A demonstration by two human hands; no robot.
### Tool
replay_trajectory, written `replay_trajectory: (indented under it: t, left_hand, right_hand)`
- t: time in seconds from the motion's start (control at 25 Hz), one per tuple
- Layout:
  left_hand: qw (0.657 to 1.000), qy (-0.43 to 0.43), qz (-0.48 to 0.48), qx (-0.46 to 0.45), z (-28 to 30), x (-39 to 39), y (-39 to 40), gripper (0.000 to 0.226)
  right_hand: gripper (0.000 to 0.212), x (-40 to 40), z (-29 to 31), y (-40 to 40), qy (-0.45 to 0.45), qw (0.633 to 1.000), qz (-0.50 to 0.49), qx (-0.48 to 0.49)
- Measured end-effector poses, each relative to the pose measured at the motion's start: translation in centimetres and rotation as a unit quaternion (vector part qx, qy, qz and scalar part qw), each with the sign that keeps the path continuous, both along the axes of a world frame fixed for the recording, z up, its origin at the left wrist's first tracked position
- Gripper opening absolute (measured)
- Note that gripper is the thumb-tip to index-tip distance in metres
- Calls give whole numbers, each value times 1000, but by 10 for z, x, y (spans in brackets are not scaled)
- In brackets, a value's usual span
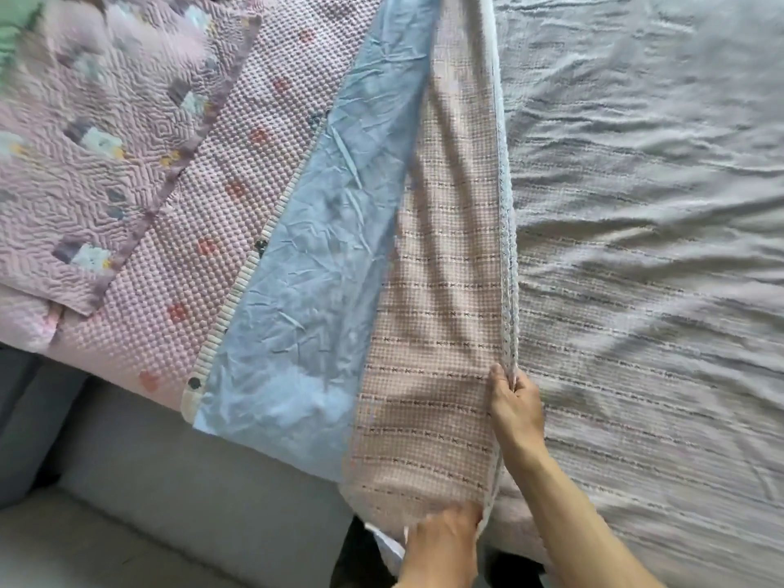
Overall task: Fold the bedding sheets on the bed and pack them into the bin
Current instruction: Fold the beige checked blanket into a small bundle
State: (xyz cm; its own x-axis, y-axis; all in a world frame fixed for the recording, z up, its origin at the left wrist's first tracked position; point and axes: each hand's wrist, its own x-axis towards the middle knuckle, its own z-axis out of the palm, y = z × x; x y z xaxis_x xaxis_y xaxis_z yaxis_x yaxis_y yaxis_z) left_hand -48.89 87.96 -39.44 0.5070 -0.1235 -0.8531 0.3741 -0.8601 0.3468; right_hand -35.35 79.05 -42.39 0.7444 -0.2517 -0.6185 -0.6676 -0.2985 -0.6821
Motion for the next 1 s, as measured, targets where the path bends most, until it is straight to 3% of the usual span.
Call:
replay_trajectory:
  t: [0.08,0.16,0.24,0.32,0.48,0.56,0.64,0.68,0.76,0.84,0.92,1.0]
  left_hand:
    - [997,20,12,-73,13,31,-28,36]
    - [990,-50,98,-92,24,81,-49,39]
    - [976,-163,145,-23,29,143,-68,34]
    - [961,-242,121,61,34,204,-94,40]
    - [957,-234,97,144,15,278,-151,70]
    - [951,-231,122,166,8,288,-151,53]
    - [949,-229,145,163,3,267,-140,34]
    - [952,-221,152,151,-2,246,-134,30]
    - [955,-208,176,116,-6,201,-126,26]
    - [946,-239,205,80,-14,169,-128,24]
    - [940,-279,184,62,-16,151,-138,26]
    - [942,-305,128,61,-16,140,-148,38]
  right_hand:
    - [28,-1,4,-58,-11,1000,-21,-4]
    - [28,-3,5,-103,-12,1000,7,-4]
    - [37,-5,6,-123,-22,999,46,3]
    - [38,-6,7,-125,-39,998,50,23]
    - [38,-15,-11,-122,-28,995,17,91]
    - [40,-19,-21,-123,-28,994,31,104]
    - [24,-8,-23,-132,-1,992,66,110]
    - [15,3,-19,-137,19,991,56,122]
    - [24,36,-5,-141,50,987,-18,150]
    - [34,76,18,-135,32,994,-3,109]
    - [45,117,37,-119,-1,990,137,-16]
    - [43,152,45,-102,-42,954,244,-172]
